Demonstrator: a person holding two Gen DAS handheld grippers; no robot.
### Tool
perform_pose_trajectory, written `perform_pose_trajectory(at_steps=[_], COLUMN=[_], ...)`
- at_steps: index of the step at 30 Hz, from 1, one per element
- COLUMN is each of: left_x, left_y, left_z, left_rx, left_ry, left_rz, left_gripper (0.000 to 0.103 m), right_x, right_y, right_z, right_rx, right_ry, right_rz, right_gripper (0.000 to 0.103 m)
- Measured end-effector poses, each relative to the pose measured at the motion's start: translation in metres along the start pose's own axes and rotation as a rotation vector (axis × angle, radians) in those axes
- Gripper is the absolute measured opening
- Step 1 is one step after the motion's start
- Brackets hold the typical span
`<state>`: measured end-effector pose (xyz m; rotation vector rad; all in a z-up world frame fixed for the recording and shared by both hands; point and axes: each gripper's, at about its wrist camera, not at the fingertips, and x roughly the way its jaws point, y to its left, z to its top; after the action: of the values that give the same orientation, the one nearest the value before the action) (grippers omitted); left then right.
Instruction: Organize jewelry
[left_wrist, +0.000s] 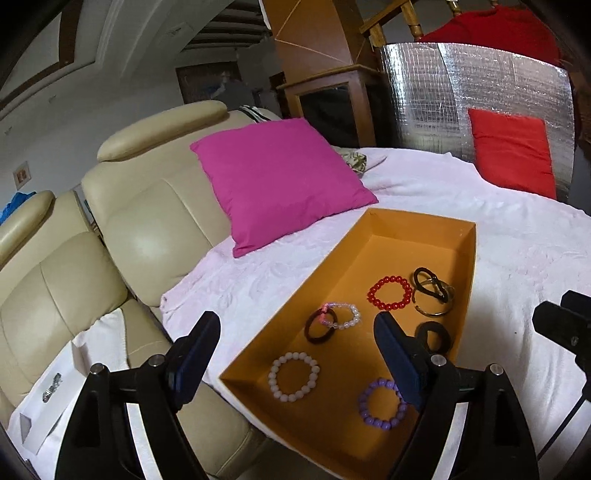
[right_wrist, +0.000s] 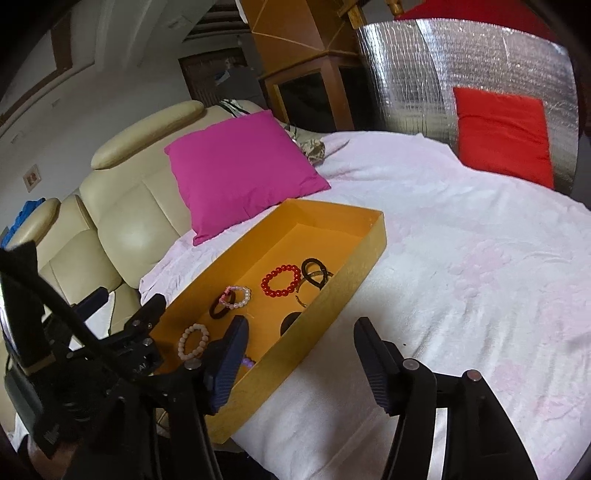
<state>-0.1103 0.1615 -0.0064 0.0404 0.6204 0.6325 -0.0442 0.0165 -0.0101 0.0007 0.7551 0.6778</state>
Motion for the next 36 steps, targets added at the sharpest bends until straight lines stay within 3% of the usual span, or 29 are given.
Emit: perform_pose_trajectory(at_steps=[11,20,36], left_x=[-0.048,-0.072,-0.096], left_y=[0.01,0.021,0.029], left_z=[0.01,0.013,0.013], left_rx=[-0.012,-0.056,-0.063], left_ry=[-0.067,-0.066,-0.118], left_rz=[0.034,0.037,0.036], left_gripper=[0.086,0.086,0.087], right_x=[-0.053,-0.089,-0.101], right_y=[0.017,0.027,0.029], right_z=[-0.018,-0.034,-0.046], right_rx=[-0.057,-0.085,-0.095], right_ry=[-0.105,-0.184,-0.212], right_rz=[-0.008,-0.003,0.006], right_gripper=[0.065,0.066,0.067])
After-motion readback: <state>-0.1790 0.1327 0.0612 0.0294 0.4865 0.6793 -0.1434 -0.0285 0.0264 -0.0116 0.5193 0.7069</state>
